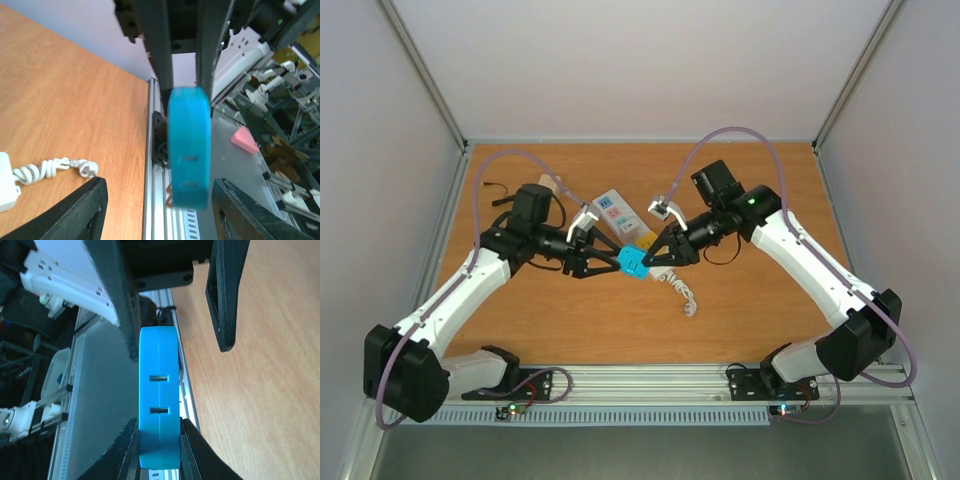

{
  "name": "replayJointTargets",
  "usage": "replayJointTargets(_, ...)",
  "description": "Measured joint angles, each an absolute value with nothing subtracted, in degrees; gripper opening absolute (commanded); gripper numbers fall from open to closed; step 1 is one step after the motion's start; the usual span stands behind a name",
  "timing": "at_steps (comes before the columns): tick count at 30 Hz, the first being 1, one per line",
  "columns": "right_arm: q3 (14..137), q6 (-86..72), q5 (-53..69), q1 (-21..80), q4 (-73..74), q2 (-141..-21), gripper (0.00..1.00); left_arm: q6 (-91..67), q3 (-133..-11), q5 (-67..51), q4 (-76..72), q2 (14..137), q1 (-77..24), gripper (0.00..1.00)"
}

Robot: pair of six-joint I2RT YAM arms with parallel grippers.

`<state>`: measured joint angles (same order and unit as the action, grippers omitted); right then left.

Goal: Pull the plug off the socket

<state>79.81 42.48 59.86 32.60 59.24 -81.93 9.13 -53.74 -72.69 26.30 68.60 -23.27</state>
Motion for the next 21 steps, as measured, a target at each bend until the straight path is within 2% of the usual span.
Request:
replayJointTargets(6, 85.6, 40.1, 63.5, 28.3, 58.6, -82.4, 0.01, 3.3, -52.3, -74.8, 20.0, 67.8, -17.9, 0.60)
replayJointTargets(16, 88.9, 37.6, 70.3, 27.1, 58.7, -83.9, 0.01, -8.3, -49.8, -71.0, 9.2, 67.3, -17.0, 0.62)
replayJointTargets(21, 88.9, 36.9, 71.9, 27.4, 58.7, -83.9, 0.01, -18.5, -46.5, -70.7, -3.7, 67.4, -17.0, 0.63)
